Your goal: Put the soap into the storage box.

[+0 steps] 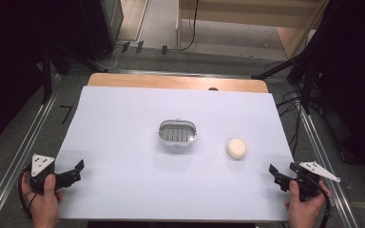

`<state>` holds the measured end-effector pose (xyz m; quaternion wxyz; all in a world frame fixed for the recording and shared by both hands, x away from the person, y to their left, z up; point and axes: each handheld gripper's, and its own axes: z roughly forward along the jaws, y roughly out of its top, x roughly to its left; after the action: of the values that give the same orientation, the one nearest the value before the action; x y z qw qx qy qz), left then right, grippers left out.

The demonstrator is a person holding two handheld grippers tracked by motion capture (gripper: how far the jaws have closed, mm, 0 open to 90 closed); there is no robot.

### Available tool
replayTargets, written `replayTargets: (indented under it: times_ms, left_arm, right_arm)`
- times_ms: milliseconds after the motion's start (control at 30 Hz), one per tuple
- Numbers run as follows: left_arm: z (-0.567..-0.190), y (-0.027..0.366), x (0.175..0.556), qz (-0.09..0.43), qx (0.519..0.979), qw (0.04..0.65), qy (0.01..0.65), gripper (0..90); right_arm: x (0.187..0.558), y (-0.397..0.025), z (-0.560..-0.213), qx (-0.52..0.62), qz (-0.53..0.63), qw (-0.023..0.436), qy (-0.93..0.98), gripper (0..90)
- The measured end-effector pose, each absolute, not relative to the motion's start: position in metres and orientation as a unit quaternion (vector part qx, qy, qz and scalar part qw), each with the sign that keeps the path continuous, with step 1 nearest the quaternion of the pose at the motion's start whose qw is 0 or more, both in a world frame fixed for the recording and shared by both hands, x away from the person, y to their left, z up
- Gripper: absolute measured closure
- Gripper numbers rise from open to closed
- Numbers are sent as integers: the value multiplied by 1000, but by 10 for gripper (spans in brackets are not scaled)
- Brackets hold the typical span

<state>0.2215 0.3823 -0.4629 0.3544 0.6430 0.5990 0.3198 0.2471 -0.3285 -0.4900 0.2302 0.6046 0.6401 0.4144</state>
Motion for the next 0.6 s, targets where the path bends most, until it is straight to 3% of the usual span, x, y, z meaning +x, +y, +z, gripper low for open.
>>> replayTargets:
  times_ms: [600]
  left_arm:
    - [-463,382,222,319,646,353,596,3]
  right_arm:
    - [253,-327,-490,618,386,218,650,99]
